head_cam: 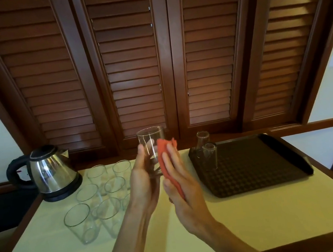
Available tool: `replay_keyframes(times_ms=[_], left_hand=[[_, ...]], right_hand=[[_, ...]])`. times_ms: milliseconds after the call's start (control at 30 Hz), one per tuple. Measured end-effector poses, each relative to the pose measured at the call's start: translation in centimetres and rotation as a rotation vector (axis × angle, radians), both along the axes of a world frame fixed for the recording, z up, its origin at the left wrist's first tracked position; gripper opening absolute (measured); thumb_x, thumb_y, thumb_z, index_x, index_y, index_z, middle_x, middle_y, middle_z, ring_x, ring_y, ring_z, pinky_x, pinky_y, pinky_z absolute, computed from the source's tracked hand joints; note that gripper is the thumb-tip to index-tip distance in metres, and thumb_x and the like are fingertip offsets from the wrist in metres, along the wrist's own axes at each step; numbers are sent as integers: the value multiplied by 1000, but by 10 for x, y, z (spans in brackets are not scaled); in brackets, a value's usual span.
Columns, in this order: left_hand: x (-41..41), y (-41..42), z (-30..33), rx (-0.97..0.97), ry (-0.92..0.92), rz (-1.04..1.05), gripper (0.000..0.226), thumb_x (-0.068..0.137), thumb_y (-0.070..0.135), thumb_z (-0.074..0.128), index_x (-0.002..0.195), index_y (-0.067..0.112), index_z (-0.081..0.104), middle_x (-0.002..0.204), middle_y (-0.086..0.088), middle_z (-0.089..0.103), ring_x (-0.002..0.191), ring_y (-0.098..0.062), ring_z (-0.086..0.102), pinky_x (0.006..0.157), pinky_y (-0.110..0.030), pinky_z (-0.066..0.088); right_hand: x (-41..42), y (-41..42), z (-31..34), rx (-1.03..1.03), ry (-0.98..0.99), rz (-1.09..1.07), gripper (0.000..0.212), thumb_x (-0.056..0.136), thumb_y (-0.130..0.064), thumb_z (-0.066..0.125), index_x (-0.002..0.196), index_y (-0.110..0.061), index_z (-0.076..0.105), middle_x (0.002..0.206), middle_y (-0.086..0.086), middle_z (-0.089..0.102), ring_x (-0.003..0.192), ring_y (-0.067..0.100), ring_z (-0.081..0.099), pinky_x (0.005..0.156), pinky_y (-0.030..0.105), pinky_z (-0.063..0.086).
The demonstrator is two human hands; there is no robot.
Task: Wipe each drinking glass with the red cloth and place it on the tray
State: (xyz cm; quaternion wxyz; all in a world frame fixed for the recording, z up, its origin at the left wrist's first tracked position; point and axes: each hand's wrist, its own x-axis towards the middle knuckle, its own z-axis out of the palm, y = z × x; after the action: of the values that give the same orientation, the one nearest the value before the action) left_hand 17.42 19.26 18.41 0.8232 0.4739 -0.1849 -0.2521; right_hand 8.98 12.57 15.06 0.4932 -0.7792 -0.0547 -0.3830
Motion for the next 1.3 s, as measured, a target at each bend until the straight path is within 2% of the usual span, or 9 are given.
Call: replay_keyframes(times_ms=[100, 267, 467, 633, 767, 900, 1000, 1167, 1300], left_hand=[[-9, -1, 0, 128, -231, 0, 61, 89, 68, 53, 131, 27, 72, 118, -7, 72, 110, -22, 68, 91, -44, 58], [-1, -5, 7, 158, -402, 148, 50, 96, 46, 53, 142, 28, 59, 98, 15, 75, 89, 3, 69, 91, -32, 53], [-22, -11, 4, 320, -537, 222, 56, 100, 56, 34, 150, 34, 48, 139, 4, 57, 126, -5, 58, 102, -31, 56], [-1, -10, 14, 257, -507, 262, 64, 87, 65, 70, 137, 32, 47, 131, -1, 50, 117, -11, 60, 76, -16, 58], [-4, -11, 0, 310, -573, 287, 47, 99, 63, 49, 135, 35, 63, 130, 3, 61, 122, -15, 61, 90, -18, 53], [-11, -14, 1, 342, -559, 297, 60, 105, 52, 26, 162, 32, 30, 145, 20, 50, 133, 0, 47, 98, -3, 42], [-1, -13, 4, 324, -516, 331, 70, 99, 67, 24, 162, 35, 26, 156, 15, 37, 143, -1, 34, 118, -19, 33], [-16, -10, -9, 300, -436, 231, 69, 92, 71, 53, 153, 38, 45, 142, 8, 56, 132, -14, 55, 111, -42, 49], [3, -6, -3, 148, -321, 204, 50, 101, 59, 48, 137, 28, 65, 128, -2, 73, 123, -24, 67, 110, -58, 48]], right_hand=[[4, -18, 17, 395, -16, 133, 47, 107, -39, 34, 153, -33, 33, 156, -10, 45, 146, 9, 39, 113, 23, 39], [2, -22, 29, 769, 60, 262, 37, 103, -34, 38, 135, -26, 56, 128, 2, 70, 125, 19, 61, 98, 30, 53], [4, -29, 37, 662, 47, 163, 44, 108, -36, 33, 147, -20, 47, 137, 6, 64, 132, 21, 56, 113, 40, 43], [0, -11, 23, 655, 77, 274, 50, 103, -35, 33, 148, -18, 45, 141, 7, 60, 135, 22, 53, 112, 40, 44], [7, -28, 30, 640, 57, 160, 46, 107, -36, 34, 148, -17, 46, 136, 9, 64, 132, 23, 56, 108, 36, 48], [9, -25, 24, 626, 91, 159, 50, 103, -42, 36, 150, -26, 43, 144, -4, 58, 138, 15, 50, 118, 45, 36], [6, -14, 7, 561, 98, 178, 56, 104, -45, 38, 156, -24, 36, 155, -3, 47, 147, 16, 37, 123, 53, 24], [16, -36, 32, 537, 122, 129, 58, 100, -53, 42, 155, -37, 34, 154, -9, 47, 145, 16, 42, 122, 51, 30], [3, -14, 11, 421, 117, 131, 54, 101, -41, 41, 154, -37, 31, 163, -18, 27, 148, -6, 23, 119, 16, 25]])
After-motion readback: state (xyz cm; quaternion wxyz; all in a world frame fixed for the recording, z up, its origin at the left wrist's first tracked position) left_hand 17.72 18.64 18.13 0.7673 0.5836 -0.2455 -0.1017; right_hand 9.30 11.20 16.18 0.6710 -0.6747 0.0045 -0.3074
